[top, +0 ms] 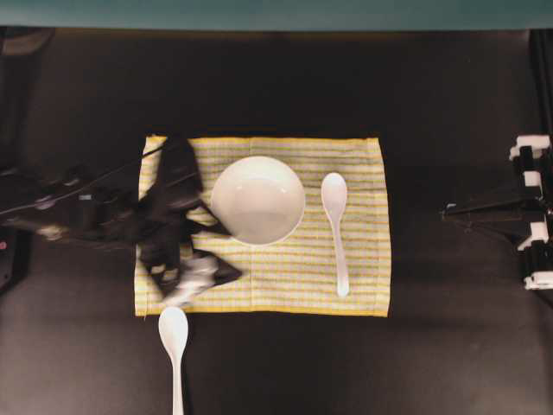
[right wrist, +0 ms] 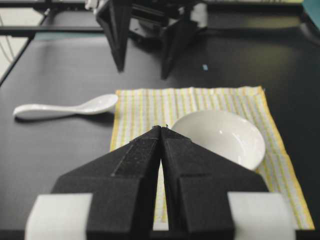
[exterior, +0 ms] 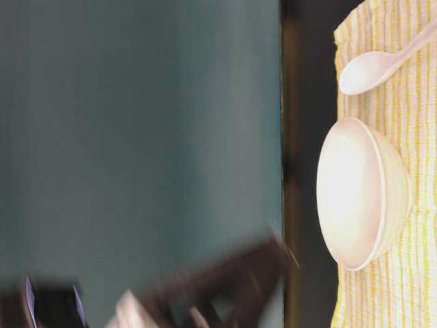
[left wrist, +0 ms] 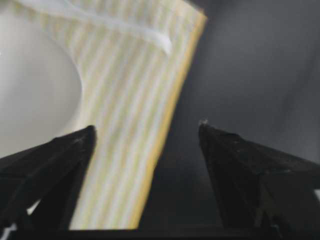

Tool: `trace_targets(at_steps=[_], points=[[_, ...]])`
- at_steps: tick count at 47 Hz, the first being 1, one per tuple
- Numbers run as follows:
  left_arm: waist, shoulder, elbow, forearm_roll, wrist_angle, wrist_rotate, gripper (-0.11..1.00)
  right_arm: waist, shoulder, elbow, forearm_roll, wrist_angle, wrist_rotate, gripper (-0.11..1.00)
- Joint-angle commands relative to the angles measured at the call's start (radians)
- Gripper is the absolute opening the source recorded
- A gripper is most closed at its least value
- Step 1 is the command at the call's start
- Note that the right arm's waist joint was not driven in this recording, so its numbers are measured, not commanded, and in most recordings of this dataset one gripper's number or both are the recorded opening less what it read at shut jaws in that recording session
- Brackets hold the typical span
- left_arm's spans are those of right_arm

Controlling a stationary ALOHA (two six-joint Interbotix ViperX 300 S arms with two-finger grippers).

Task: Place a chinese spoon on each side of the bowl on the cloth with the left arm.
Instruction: 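Open the left gripper and move it to the left spoon, then lower the left gripper and grasp the left spoon's bowl end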

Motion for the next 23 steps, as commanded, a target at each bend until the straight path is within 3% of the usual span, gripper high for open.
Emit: trace_targets(at_steps=[1,11,23], points=[[-0.008,-0.086,0.133,0.005,-0.104,-0.038,0.81,0.000,0.003,-0.006,0.003,-0.014,0.009,0.00],[-0.031,-0.201,0.328,0.005,-0.141,-0.052,0.80,0.000,-0.009,-0.009,0.003,-0.011,0.009,0.00],[-0.089,-0.212,0.391,0.005,-0.161,-0.041,0.80,0.000,-0.017,-0.009,0.005,-0.008,0.009,0.00]])
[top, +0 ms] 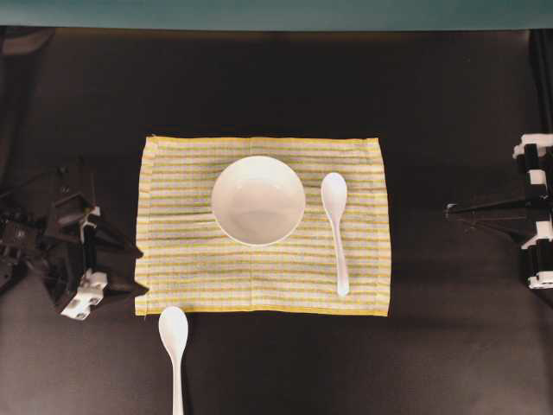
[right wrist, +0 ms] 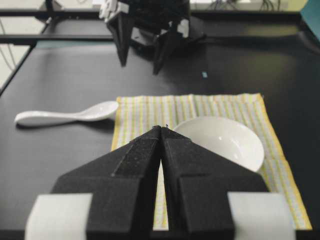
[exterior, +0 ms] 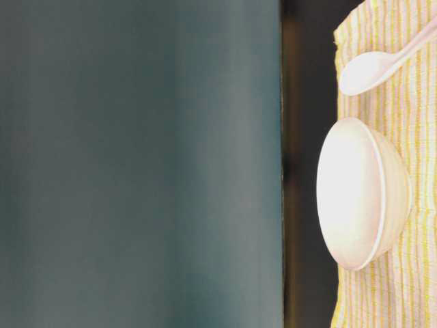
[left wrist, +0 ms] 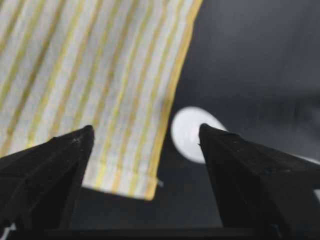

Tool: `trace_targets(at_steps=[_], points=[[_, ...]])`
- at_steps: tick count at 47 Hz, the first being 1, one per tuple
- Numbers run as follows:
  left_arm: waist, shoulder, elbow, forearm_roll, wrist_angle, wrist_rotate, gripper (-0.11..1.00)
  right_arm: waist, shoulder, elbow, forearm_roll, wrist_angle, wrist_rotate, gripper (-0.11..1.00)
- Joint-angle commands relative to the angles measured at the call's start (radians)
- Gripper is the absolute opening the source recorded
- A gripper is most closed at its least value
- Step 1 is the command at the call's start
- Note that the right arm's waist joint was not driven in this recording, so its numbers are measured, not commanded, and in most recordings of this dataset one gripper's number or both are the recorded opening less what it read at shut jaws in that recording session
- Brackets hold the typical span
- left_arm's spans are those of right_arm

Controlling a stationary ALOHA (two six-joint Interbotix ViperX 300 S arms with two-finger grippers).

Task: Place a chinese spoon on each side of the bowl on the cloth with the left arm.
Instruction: 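Lower the left gripper and grasp the left spoon's bowl end, then lift the spoon and place it on the cloth left of the bowl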

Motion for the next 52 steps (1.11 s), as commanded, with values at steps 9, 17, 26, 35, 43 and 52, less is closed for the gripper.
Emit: trace_targets(at_steps=[9,17,26,35,43,52], points=[[-0.037,0.092,-0.026,0.003,-0.038,0.018,0.80,0.000,0.005,-0.009,0.005,-0.008,0.009,0.00],[-0.044,0.221,-0.075,0.003,-0.112,0.035,0.80,0.000,0.005,-0.009,0.011,-0.003,0.017,0.00],[-0.048,0.353,-0.132,0.003,-0.135,0.043,0.80,0.000,0.005,-0.008,0.011,0.003,0.040,0.00],[-0.072,0.400,-0.163,0.003,-0.135,0.040,0.80,0.000,0.005,-0.008,0.011,0.021,0.048,0.00],[-0.097,0.400,-0.163,0.003,-0.135,0.034,0.80,0.000,0.005,-0.008,0.011,0.021,0.048,0.00],[-0.109,0.400,-0.163,0.003,-0.130,0.035,0.76,0.000,0.005,-0.008,0.011,0.020,0.048,0.00]])
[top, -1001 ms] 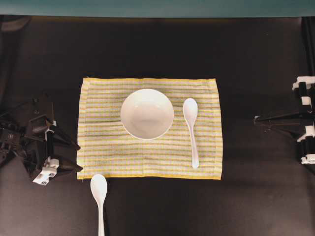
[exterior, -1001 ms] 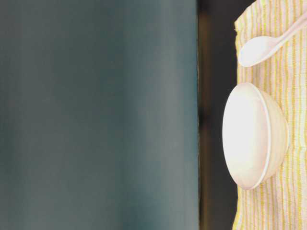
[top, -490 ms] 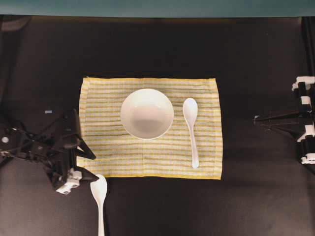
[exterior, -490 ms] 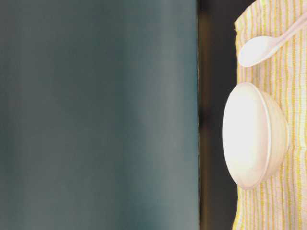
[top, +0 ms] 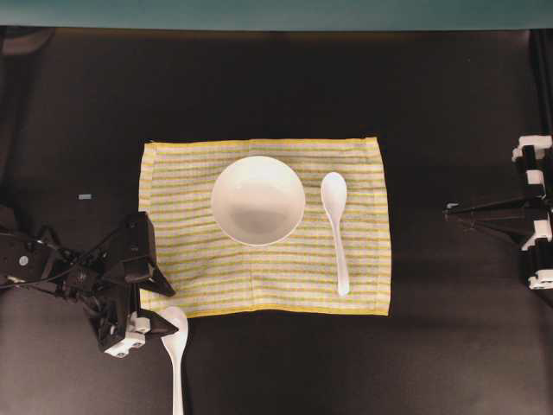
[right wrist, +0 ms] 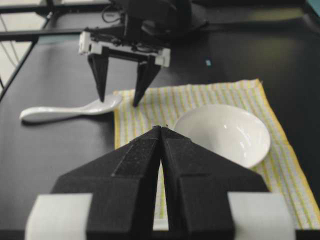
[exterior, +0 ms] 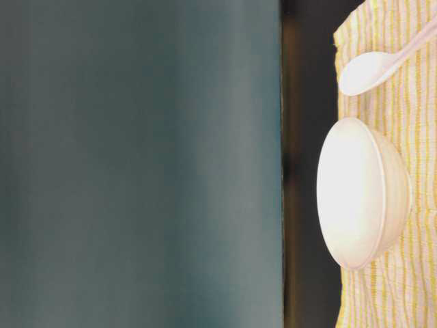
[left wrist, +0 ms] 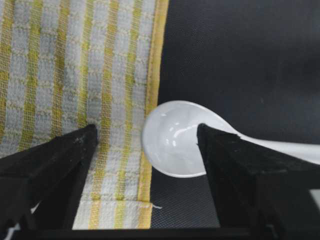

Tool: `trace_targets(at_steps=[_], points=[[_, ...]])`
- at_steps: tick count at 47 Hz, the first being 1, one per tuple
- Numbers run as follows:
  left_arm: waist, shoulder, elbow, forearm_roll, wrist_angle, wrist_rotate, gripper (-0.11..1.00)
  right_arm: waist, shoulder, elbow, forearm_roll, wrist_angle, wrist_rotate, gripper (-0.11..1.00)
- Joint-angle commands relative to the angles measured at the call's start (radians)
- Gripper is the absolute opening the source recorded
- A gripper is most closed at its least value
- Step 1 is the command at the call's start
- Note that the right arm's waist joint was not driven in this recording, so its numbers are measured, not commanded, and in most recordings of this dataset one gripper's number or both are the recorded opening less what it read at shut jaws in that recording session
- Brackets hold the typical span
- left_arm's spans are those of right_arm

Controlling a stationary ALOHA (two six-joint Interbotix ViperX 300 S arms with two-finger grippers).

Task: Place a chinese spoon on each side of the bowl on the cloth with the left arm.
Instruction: 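Lift the spoon and place it on the cloth left of the bowl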

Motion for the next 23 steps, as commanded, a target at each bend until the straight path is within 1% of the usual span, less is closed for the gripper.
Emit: trace_targets(at_steps=[1,3,6,8,12,15,16,17,20,23], points=[[-0.005,-0.006,-0.009,0.003,-0.005,0.000,0.74,0.000,0.006,-0.008,0.003,-0.006,0.008,0.00],[-0.005,-0.006,-0.011,0.003,-0.003,0.002,0.70,0.000,0.006,-0.008,0.003,-0.006,0.008,0.00],[-0.005,-0.006,-0.012,0.003,0.003,0.011,0.59,0.000,0.006,-0.008,0.003,-0.008,0.008,0.00],[-0.003,-0.011,-0.012,0.003,0.014,0.014,0.50,0.000,0.006,-0.008,0.003,-0.008,0.008,0.00],[0.011,-0.037,-0.017,0.003,0.061,0.025,0.29,0.000,0.006,-0.008,0.003,-0.008,0.006,0.00],[0.029,-0.069,-0.023,0.003,0.110,0.052,0.14,0.000,0.006,-0.008,0.003,-0.009,0.006,0.00],[0.035,-0.080,-0.028,0.003,0.130,0.067,0.10,0.000,0.005,-0.008,0.003,-0.009,0.006,0.00],[0.041,-0.092,-0.029,0.003,0.152,0.080,0.09,0.000,0.005,-0.008,0.003,-0.008,0.006,0.00],[0.067,-0.144,-0.051,0.003,0.225,0.132,0.09,0.000,0.005,-0.008,0.003,-0.009,0.006,0.00],[0.097,-0.193,-0.074,0.003,0.288,0.169,0.09,0.000,0.005,-0.008,0.003,-0.009,0.006,0.00]])
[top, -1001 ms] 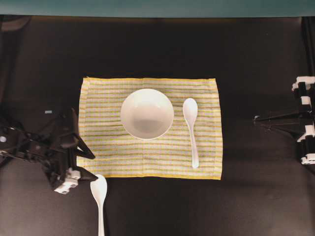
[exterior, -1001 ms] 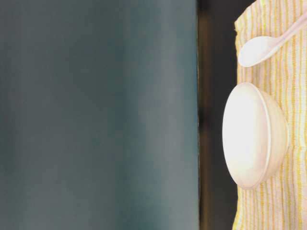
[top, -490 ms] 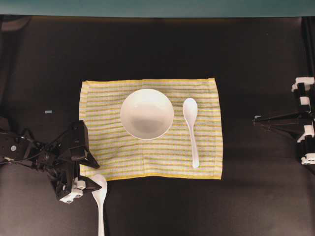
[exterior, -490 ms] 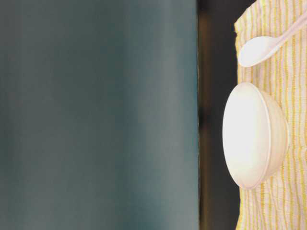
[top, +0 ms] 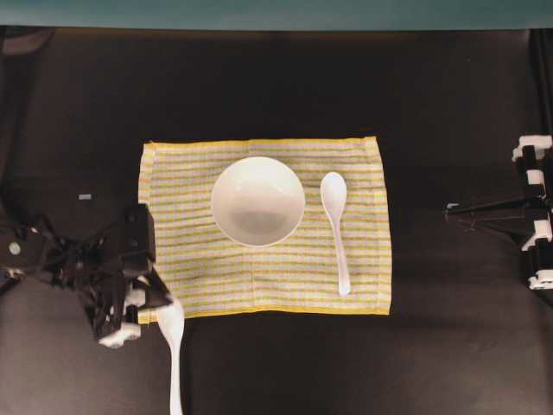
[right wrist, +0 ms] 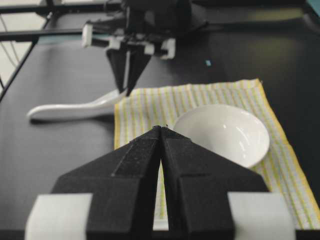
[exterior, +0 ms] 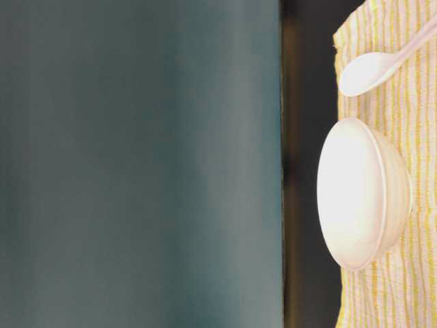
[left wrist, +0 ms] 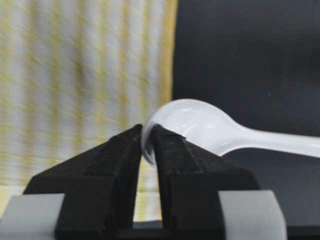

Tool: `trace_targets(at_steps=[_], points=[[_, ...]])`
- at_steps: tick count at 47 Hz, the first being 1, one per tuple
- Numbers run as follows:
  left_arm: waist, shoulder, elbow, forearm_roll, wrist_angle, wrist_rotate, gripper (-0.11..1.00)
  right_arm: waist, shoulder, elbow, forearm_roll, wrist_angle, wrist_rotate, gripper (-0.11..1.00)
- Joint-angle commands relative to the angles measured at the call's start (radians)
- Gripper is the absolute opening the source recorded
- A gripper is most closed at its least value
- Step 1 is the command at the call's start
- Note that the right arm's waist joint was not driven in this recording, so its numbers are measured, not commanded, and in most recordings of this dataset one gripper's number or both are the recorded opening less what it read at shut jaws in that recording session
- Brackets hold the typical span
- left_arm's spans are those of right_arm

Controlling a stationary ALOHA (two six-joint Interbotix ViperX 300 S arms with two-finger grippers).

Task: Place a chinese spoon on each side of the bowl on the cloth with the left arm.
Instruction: 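Lift the spoon and place it on the cloth left of the bowl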

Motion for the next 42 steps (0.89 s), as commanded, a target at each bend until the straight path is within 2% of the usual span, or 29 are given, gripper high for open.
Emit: trace_targets(at_steps=[1,7,12,22,29,42], points=[[0.044,-0.087,-0.048,0.003,0.098,0.051,0.09,0.000,0.006,-0.008,0.003,-0.008,0.006,0.00],[0.112,-0.192,-0.121,0.003,0.270,0.109,0.07,0.000,0.005,-0.008,0.003,-0.006,0.006,0.00],[0.192,-0.255,-0.181,0.003,0.422,0.193,0.07,0.000,0.005,-0.008,0.003,-0.006,0.006,0.00],[0.331,-0.230,-0.241,0.003,0.574,0.330,0.07,0.000,0.005,-0.008,0.003,-0.011,0.006,0.00],[0.359,-0.179,-0.250,0.003,0.565,0.368,0.07,0.000,0.005,-0.008,0.005,-0.006,0.006,0.00],[0.454,-0.075,-0.218,0.003,0.403,0.385,0.07,0.000,0.005,-0.005,0.003,-0.005,0.006,0.00]])
